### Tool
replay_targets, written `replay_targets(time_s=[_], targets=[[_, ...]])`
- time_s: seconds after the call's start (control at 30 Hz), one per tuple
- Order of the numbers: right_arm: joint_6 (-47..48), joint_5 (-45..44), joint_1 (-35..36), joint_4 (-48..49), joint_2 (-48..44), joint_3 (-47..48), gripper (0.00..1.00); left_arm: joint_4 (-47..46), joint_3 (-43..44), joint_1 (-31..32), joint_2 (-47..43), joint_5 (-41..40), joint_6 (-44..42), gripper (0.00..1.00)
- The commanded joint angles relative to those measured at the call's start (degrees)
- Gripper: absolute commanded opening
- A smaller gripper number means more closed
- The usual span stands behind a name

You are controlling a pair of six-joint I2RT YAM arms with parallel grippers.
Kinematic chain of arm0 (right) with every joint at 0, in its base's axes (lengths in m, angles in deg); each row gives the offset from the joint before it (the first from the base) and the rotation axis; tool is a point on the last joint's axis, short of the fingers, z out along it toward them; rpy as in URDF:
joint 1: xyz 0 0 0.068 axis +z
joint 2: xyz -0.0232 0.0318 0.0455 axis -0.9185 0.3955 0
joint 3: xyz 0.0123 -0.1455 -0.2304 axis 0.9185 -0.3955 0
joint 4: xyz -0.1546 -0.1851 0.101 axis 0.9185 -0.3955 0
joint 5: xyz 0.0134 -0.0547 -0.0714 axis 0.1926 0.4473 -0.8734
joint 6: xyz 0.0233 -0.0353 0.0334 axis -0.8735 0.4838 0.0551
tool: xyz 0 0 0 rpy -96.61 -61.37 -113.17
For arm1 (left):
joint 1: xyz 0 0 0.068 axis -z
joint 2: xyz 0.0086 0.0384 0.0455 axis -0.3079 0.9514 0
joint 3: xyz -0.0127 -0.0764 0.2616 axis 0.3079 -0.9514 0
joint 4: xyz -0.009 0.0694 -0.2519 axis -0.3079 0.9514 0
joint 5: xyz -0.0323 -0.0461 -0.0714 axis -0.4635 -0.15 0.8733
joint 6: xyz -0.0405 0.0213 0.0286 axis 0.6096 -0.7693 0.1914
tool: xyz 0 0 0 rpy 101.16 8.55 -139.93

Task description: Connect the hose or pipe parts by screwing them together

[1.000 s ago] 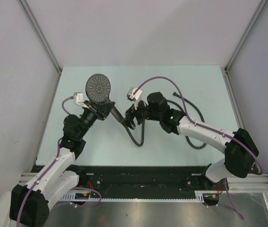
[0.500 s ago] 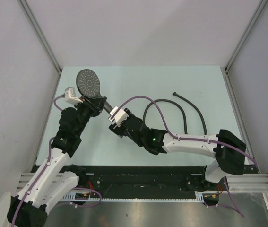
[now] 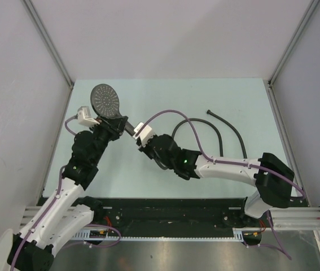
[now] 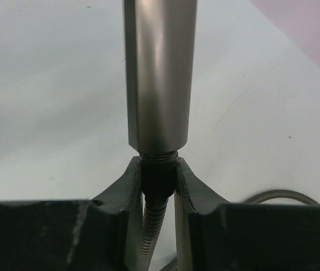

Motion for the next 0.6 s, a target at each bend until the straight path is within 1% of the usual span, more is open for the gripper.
replay_targets(time_s=[0.0, 0.03, 0.07, 0.13, 0.17, 0.23, 0.27, 0.3, 0.33, 0.37, 0.43, 0.47, 0.5, 0.57], targets=[[-7.85, 25.35, -8.45, 1.96, -4.88, 1.58, 0.00, -14.55, -7.45, 3.67, -4.06, 10.45, -1.27, 0.01], [-10.38, 31.81, -11.07, 1.61, -5.67, 1.58, 0.00, -17.45, -8.96, 3.67, -5.46, 11.16, -2.93, 0.00], [-11.11, 44.05, -15.63, 1.60, -5.85, 1.58, 0.00, -23.13, -12.02, 3.58, -6.26, 11.69, -3.47, 0.01], [-14.17, 56.95, -20.48, 2.56, -5.94, 1.58, 0.00, -30.97, -15.47, 3.49, -7.41, 14.76, -5.04, 0.00], [-15.93, 67.63, -25.03, 4.66, -5.94, 1.58, 0.00, -37.54, -16.87, 3.49, -7.24, 16.08, -4.88, 0.00], [-18.31, 76.57, -27.88, 7.04, -5.68, 1.58, 0.00, -42.33, -18.73, 3.14, -5.40, 21.43, -4.97, 0.00], [-19.45, 83.74, -29.02, 8.62, -5.68, 1.58, 0.00, -47.75, -19.34, 3.14, -2.95, 23.54, -4.97, 0.00], [-19.90, 86.43, -30.42, 9.24, -5.42, 1.58, 0.00, -51.19, -19.61, 3.14, -1.36, 25.91, -4.70, 0.00], [-20.68, 89.50, -30.70, 10.21, -5.24, 1.58, 0.00, -54.45, -19.70, 3.14, 0.22, 31.24, -4.35, 0.00], [-22.17, 94.49, -31.05, 11.69, -4.72, 1.58, 0.00, -59.79, -19.61, 3.14, 3.20, 33.04, -4.00, 0.00], [-24.20, 98.91, -31.75, 13.81, -4.19, 1.58, 0.00, -65.00, -19.88, 3.05, 5.76, 36.38, -2.34, 0.00], [-24.99, 102.94, -31.67, 16.43, -3.75, 1.58, 0.00, -68.42, -19.79, 2.97, 7.08, 37.52, -2.07, 0.00], [-27.26, 103.50, -31.93, 17.59, -3.14, 1.58, 0.00, -70.02, -19.27, 2.88, 9.44, 38.49, -1.80, 0.00], [-28.77, 105.16, -32.54, 19.95, -2.87, 1.58, 0.00, -72.75, -17.69, 2.97, 11.92, 41.73, -1.19, 0.00]])
